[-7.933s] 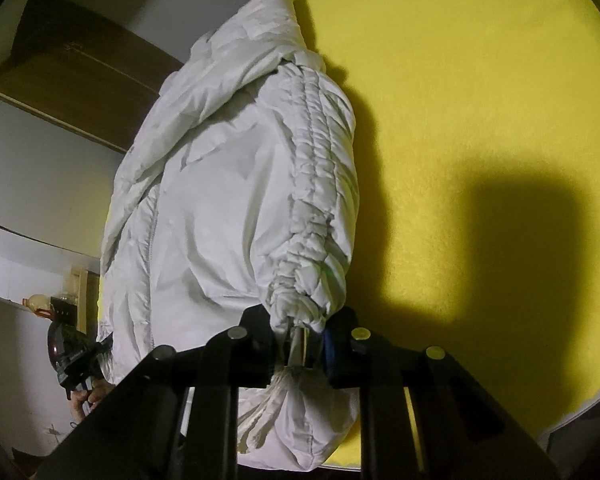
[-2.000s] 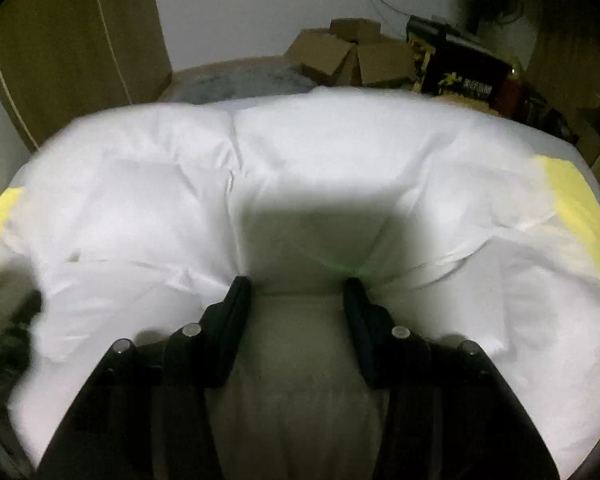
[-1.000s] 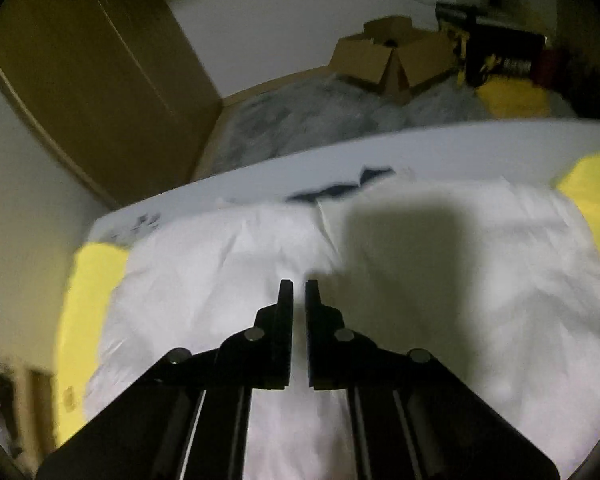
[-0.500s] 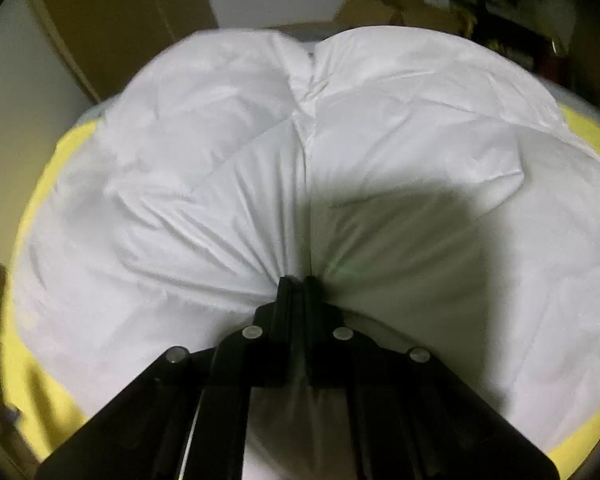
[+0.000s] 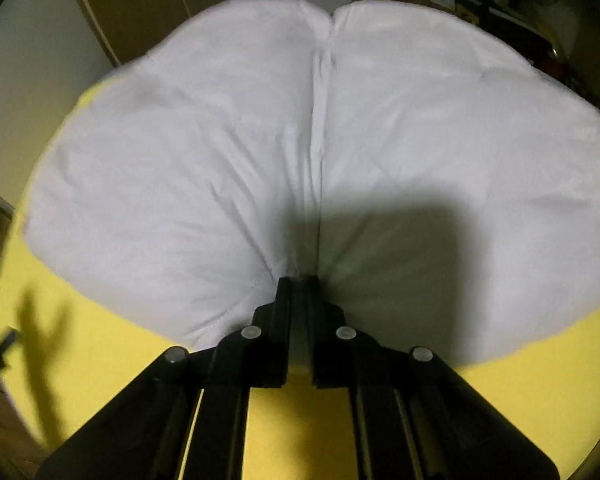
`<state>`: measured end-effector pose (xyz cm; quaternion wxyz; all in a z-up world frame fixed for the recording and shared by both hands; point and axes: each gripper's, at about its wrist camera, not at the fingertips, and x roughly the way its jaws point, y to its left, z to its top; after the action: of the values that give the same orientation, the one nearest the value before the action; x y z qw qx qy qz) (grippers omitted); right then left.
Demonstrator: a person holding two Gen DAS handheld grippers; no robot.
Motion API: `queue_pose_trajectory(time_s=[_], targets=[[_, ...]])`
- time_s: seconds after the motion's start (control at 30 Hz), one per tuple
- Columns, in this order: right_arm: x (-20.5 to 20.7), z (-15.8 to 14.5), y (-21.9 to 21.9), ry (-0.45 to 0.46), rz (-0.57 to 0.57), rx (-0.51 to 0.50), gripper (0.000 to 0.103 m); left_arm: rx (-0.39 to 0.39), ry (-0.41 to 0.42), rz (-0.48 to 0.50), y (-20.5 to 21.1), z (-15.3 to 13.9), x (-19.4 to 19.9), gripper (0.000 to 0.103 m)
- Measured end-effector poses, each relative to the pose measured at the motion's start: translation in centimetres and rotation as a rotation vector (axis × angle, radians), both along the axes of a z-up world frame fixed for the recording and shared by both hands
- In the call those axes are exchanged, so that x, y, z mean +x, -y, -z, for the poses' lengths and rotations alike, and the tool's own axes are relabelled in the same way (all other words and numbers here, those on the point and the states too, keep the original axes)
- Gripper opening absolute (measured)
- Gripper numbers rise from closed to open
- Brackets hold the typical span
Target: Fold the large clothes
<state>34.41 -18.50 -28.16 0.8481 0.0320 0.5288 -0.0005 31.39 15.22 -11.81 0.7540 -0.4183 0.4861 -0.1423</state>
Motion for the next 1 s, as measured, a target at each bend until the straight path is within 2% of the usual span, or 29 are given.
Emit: queue_pose_trajectory(time_s=[0.03, 0.1, 0.13, 0.17, 0.2, 0.27, 0.3, 0.4, 0.5, 0.57, 0.7, 0.83, 0.93, 1.0], targets=[[0.7, 0.6, 0.3, -0.019, 0.002, 0.046, 0.008, -0.028, -0.011, 0.004, 0.0, 0.2, 0.1, 0.103], [1.0, 1.4, 1.6, -0.026, 0.010, 0.224, 0.027, -0.064, -0.020, 0.033, 0.2, 0.3, 0.4, 0.103], [0.7, 1.6, 2.7, 0.005, 0.031, 0.305, 0.053, -0.071, -0.023, 0.041, 0.2, 0.4, 0.4, 0.103], [0.0, 1.7, 3.6, 0.060, 0.055, 0.334, 0.077, -0.086, -0.026, 0.047, 0.1, 0.6, 0.8, 0.103], [-0.5, 1.8, 4.0, 0.097, 0.068, 0.330, 0.083, -0.102, -0.026, 0.052, 0.1, 0.8, 1.1, 0.103], [-1.5, 2.8, 4.7, 0.138, 0.061, 0.339, 0.083, -0.160, -0.038, 0.044, -0.1, 1.5, 2.2, 0.103], [-1.8, 3.9, 5.2, 0.144, 0.051, 0.387, 0.083, -0.187, -0.049, 0.036, -0.1, 1.9, 2.7, 0.103], [-1.9, 5.6, 5.5, 0.184, 0.030, 0.427, 0.083, -0.224, -0.075, 0.053, 0.7, 2.7, 4.9, 0.103], [-2.2, 6.9, 4.0, 0.215, 0.015, 0.370, 0.083, -0.171, -0.071, 0.073, 1.6, 2.9, 7.4, 0.103], [-1.8, 7.4, 4.6, 0.193, 0.015, 0.380, 0.083, -0.132, -0.071, 0.073, 1.9, 3.0, 8.7, 0.103], [-1.8, 8.7, 6.3, 0.178, 0.036, 0.409, 0.083, -0.118, -0.079, 0.091, 2.5, 3.7, 11.3, 0.103], [-1.7, 8.8, 7.5, 0.227, 0.068, 0.390, 0.083, -0.085, -0.069, 0.094, 2.9, 3.7, 12.8, 0.103], [-1.2, 9.2, 7.6, 0.229, 0.079, 0.410, 0.083, -0.059, -0.075, 0.101, 3.1, 3.5, 14.5, 0.103], [-2.3, 8.4, 7.6, 0.231, 0.064, 0.407, 0.083, -0.027, -0.066, 0.118, 3.4, 3.2, 15.6, 0.103]])
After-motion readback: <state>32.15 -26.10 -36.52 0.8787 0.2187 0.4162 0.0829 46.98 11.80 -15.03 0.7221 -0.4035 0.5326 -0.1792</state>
